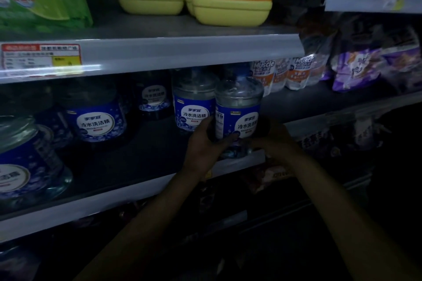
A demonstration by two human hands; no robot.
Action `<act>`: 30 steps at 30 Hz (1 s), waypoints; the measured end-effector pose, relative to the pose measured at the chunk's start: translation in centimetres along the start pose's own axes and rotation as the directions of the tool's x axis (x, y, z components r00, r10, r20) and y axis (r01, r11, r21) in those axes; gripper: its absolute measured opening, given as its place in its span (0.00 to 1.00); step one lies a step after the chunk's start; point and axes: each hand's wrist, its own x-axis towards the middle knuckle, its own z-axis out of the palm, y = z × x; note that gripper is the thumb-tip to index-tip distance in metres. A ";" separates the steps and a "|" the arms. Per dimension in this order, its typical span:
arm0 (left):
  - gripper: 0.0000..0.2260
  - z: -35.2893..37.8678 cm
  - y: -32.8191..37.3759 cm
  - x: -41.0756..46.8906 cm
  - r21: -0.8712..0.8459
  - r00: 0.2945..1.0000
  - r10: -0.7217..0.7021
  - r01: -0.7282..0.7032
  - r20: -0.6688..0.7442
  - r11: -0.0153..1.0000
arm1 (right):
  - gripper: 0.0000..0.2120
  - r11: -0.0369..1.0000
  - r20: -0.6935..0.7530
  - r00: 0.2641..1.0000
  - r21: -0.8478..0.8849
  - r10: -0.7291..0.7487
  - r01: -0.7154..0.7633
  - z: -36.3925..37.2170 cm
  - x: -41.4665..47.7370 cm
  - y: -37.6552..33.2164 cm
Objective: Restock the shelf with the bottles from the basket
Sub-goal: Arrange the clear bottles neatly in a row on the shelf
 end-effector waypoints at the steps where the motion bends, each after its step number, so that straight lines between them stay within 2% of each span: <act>1: 0.29 0.0 0.2 0.2 -0.005 1.000 -0.004 0.004 0.003 1.000 | 0.33 1.000 0.036 0.999 0.000 -0.008 0.008 -0.2 0.2 0.0; 4: 0.26 0.0 0.5 0.8 -0.021 1.000 -0.011 0.011 -0.002 1.000 | 0.34 1.000 0.078 0.997 0.003 -0.023 0.023 -0.5 0.9 0.1; 9: 0.25 -0.3 0.9 0.5 0.025 0.998 0.054 -0.055 0.022 0.998 | 0.40 0.999 0.046 0.998 -0.017 -0.030 0.031 -0.2 0.9 0.3; 12: 0.27 -0.9 1.0 0.1 0.047 0.997 0.070 -0.072 0.032 0.996 | 0.42 0.996 0.021 0.999 -0.072 -0.045 0.046 0.2 0.5 0.3; 15: 0.29 -2.0 1.1 -0.7 0.099 0.994 0.099 -0.103 0.041 0.990 | 0.49 0.990 -0.023 0.997 -0.119 -0.073 0.069 1.3 -0.4 -0.2; 21: 0.36 -5.4 0.9 -3.7 0.289 0.968 0.249 -0.233 -0.018 0.928 | 0.59 0.967 -0.090 0.969 -0.135 -0.231 0.218 5.3 -2.5 -1.4; 25: 0.35 -8.5 1.3 -4.7 0.364 0.959 0.279 -0.243 -0.049 0.899 | 0.58 0.950 -0.132 0.948 -0.158 -0.291 0.270 8.3 -2.6 -1.9; 30: 0.34 -11.6 1.8 -5.5 0.431 0.945 0.310 -0.239 -0.103 0.870 | 0.57 0.925 -0.112 0.931 -0.203 -0.347 0.320 11.2 -2.2 -3.5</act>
